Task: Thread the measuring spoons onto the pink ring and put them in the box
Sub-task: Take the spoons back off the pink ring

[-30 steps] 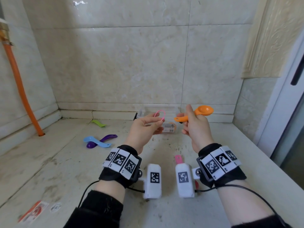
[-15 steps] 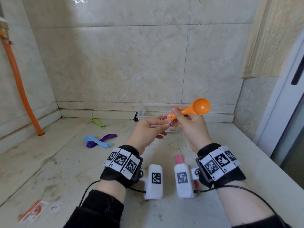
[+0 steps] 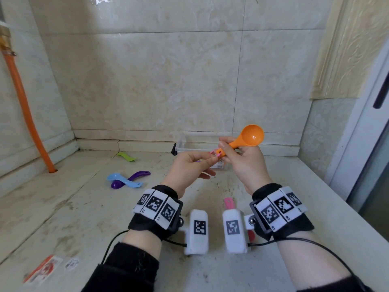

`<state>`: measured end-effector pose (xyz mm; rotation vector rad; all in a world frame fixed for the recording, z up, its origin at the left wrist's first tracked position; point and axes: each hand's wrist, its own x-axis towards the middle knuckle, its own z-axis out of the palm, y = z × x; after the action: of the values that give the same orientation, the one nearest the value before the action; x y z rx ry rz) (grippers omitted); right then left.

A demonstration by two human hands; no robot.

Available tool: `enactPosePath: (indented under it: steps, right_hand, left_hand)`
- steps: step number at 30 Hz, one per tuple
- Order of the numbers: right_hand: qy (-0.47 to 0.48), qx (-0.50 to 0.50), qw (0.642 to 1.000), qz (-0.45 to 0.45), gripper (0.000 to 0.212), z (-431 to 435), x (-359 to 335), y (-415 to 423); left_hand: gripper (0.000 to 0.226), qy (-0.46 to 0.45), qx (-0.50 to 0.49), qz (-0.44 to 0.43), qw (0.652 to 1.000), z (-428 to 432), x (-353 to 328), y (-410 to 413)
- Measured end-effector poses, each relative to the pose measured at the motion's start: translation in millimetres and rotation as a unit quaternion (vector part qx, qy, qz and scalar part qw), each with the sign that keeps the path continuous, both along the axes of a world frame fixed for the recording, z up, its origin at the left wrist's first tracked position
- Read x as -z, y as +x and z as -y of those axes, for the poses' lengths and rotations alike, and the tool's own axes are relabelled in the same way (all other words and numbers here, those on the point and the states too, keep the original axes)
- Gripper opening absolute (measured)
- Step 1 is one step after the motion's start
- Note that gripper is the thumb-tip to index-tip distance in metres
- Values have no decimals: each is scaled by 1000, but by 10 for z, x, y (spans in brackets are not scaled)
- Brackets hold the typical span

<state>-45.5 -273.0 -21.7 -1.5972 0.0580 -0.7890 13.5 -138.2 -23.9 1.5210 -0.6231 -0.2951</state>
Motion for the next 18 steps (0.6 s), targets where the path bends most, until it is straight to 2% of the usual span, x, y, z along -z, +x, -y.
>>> enactPosePath:
  steps: [6, 10, 14, 18]
  right_hand:
    - [1, -5, 1000, -7, 14, -15, -10, -18]
    - [30, -3, 1000, 1, 10, -17, -26, -22]
    - [46, 56, 997, -6, 5, 17, -27, -10]
    - [128, 51, 990, -25, 8, 33, -44, -17]
  left_hand:
    - [20, 67, 94, -13, 993, 16, 17, -26]
    - [17, 44, 29, 3, 999, 17, 25, 3]
    - [19, -14, -37, 20, 999, 28, 21, 41]
    - [19, -70, -58, 14, 996, 28, -3, 41]
